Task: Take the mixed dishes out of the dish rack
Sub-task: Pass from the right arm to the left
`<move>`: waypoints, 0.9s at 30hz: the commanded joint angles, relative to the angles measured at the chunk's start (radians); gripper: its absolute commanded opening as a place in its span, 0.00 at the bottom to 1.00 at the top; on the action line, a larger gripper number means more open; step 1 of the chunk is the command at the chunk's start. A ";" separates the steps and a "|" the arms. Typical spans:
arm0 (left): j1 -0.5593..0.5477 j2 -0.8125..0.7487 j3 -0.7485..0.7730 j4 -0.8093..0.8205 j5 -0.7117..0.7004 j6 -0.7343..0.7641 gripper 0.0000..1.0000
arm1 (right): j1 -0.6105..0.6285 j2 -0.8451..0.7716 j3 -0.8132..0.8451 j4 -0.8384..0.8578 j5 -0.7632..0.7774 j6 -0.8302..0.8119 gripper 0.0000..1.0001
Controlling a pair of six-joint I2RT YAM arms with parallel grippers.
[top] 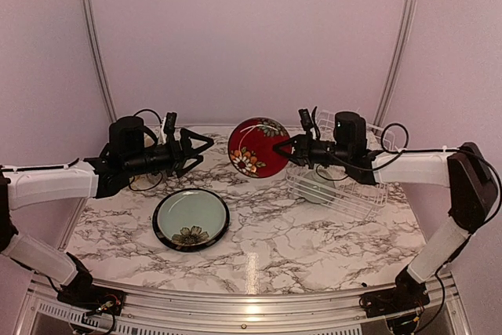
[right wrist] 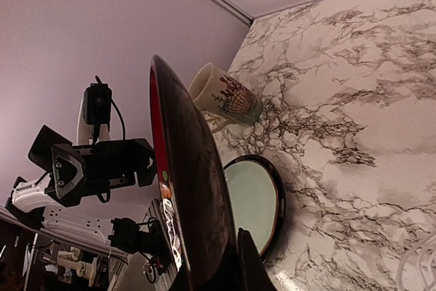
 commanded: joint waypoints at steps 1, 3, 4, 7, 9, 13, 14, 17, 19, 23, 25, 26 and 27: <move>-0.048 0.009 -0.012 0.198 0.033 -0.112 0.93 | 0.084 0.036 0.088 0.158 -0.038 0.044 0.00; -0.064 0.025 -0.019 0.199 0.032 -0.125 0.92 | 0.109 0.060 0.094 0.185 -0.041 0.063 0.00; -0.072 0.031 -0.024 0.204 0.028 -0.130 0.91 | 0.119 0.071 0.097 0.199 -0.048 0.071 0.00; -0.087 0.048 -0.035 0.193 0.001 -0.142 0.84 | 0.147 0.095 0.113 0.219 -0.059 0.084 0.00; -0.091 0.051 -0.040 0.171 -0.019 -0.142 0.77 | 0.159 0.106 0.125 0.220 -0.071 0.082 0.00; -0.099 0.034 -0.053 0.150 -0.056 -0.133 0.65 | 0.165 0.107 0.121 0.216 -0.069 0.077 0.00; -0.100 0.031 -0.056 0.149 -0.059 -0.132 0.61 | 0.166 0.106 0.121 0.212 -0.069 0.073 0.00; -0.101 0.021 -0.063 0.138 -0.073 -0.125 0.47 | 0.167 0.109 0.118 0.205 -0.071 0.065 0.00; -0.101 0.008 -0.069 0.117 -0.094 -0.113 0.32 | 0.167 0.111 0.119 0.192 -0.066 0.055 0.00; -0.101 -0.012 -0.083 0.078 -0.118 -0.099 0.09 | 0.167 0.118 0.119 0.178 -0.064 0.037 0.00; -0.101 -0.022 -0.096 0.071 -0.123 -0.101 0.03 | 0.168 0.120 0.118 0.176 -0.064 0.027 0.04; -0.101 -0.028 -0.105 0.067 -0.127 -0.101 0.00 | 0.168 0.122 0.117 0.170 -0.063 0.021 0.08; -0.101 -0.034 -0.113 0.061 -0.132 -0.100 0.00 | 0.168 0.123 0.117 0.162 -0.060 0.013 0.15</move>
